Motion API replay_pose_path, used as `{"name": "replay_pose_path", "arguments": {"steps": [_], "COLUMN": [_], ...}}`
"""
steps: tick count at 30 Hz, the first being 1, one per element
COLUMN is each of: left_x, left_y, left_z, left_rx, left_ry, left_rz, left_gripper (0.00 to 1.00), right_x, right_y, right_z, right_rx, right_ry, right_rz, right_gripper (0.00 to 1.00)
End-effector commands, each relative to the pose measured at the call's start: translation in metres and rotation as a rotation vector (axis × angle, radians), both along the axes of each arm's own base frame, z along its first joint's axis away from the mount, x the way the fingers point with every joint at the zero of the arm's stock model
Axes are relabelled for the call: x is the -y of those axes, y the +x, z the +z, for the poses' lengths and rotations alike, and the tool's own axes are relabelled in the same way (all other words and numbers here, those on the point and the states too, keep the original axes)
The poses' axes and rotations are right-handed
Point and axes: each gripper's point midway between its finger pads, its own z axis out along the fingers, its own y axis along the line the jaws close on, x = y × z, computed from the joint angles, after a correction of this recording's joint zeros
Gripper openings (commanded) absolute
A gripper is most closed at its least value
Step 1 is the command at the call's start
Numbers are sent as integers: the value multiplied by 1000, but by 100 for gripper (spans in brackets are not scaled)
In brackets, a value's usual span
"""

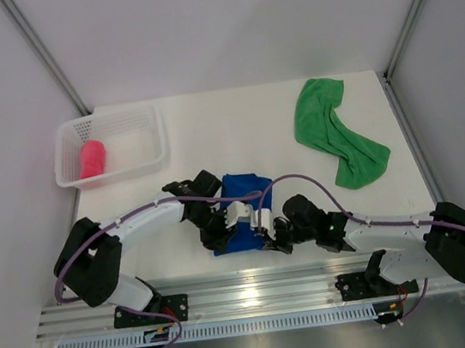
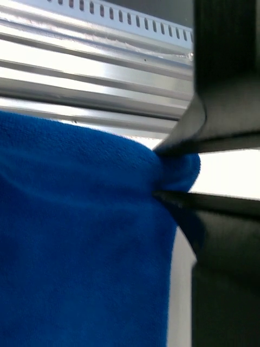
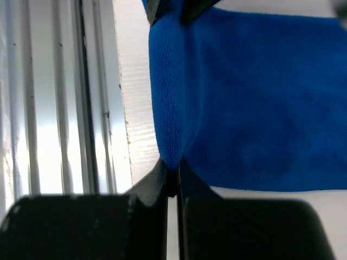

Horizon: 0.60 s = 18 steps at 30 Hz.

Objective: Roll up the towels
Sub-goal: Roll the towel

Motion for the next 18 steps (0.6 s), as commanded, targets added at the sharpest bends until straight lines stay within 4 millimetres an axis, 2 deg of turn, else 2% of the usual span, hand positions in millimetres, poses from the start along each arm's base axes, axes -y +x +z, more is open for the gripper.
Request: {"name": "replay_pose_path", "arguments": {"steps": [1,3,4,11,14,15,17,18], "left_x": [5,8,9,2,3,9,8,11], "left_y": [4,6,5,-8,-5,1,3,13], "left_z": [7,8,9,13,19,22,15,12], "left_rx": [1,2,-8,-27,-18,-3,12,46], "left_ry": [-31,-37,-42,-66,-105,-134,-133,-133], "left_rz": [38,44,42,16,52,76,105,123], "left_gripper": [38,47,48,57,58,59,59,59], "right_x": [-6,-6,-5,1,2,2,3,4], "right_y": [-5,3,5,14,14,14,12,13], "right_z": [4,5,0,1,0,-1,-3,-3], "right_rx": [-152,-192,-215,-283,-284,-289,-299,-300], "right_ry": [22,30,18,53,53,55,55,60], "right_rz": [-40,-70,-83,-141,-141,-142,-144,-149], "right_gripper": [0,0,0,0,0,0,0,0]}}
